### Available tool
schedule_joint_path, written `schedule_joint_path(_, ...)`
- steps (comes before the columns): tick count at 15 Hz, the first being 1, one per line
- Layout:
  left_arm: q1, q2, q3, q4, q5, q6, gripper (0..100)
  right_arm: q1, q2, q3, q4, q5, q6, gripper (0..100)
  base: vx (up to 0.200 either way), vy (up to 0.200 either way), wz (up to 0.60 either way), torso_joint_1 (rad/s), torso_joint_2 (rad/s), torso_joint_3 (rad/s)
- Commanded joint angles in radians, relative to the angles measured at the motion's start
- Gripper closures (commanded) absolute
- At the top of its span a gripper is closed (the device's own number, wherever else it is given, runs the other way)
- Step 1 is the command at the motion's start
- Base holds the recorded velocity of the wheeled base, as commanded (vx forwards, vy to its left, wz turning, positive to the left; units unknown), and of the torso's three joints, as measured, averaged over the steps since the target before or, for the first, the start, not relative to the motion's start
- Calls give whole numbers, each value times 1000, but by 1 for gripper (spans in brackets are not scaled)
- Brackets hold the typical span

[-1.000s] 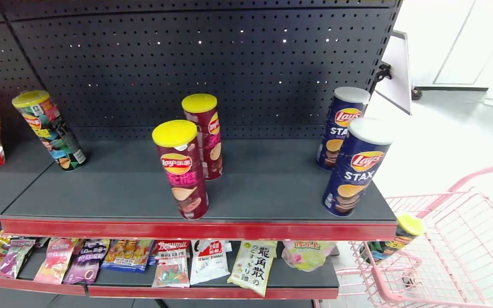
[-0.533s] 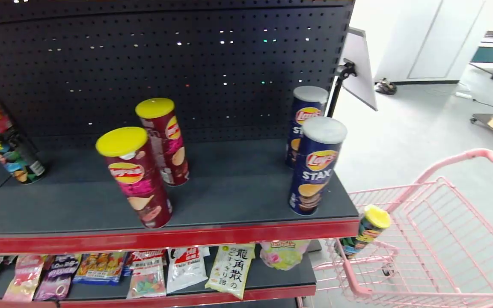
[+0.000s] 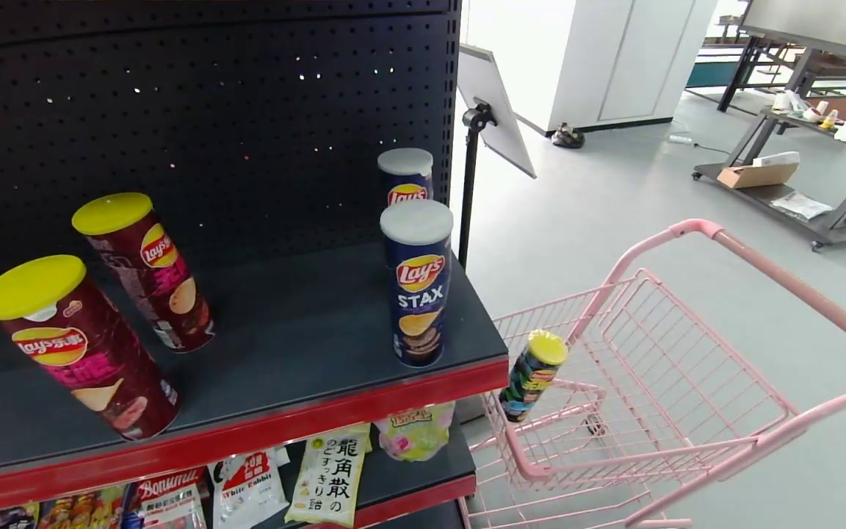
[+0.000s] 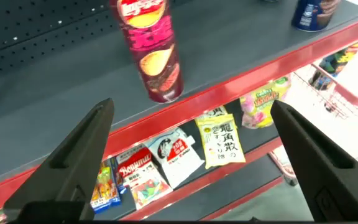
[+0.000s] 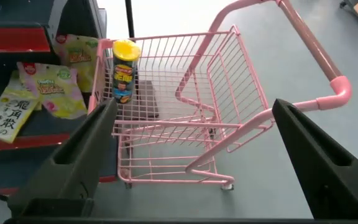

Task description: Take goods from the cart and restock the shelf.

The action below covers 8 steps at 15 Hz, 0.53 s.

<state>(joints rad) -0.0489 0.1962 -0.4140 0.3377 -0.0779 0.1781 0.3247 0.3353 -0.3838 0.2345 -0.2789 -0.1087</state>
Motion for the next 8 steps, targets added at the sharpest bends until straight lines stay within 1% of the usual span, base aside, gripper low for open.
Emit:
schedule_joint_path(1,0,-17,1,0,-3,-2,0,-1,2,3,0,-3,0,0,0,0,0,0,0,0)
schedule_joint_path(3,-11,-21,1,0,-3,-2,0,-1,2,3,0,-8,0,0,0,0,0,-45,84,57)
schedule_joint_path(8,-17,-41,17,0,-3,-2,0,-3,-1,14,0,-9,1,0,0,0,0,-128,336,195)
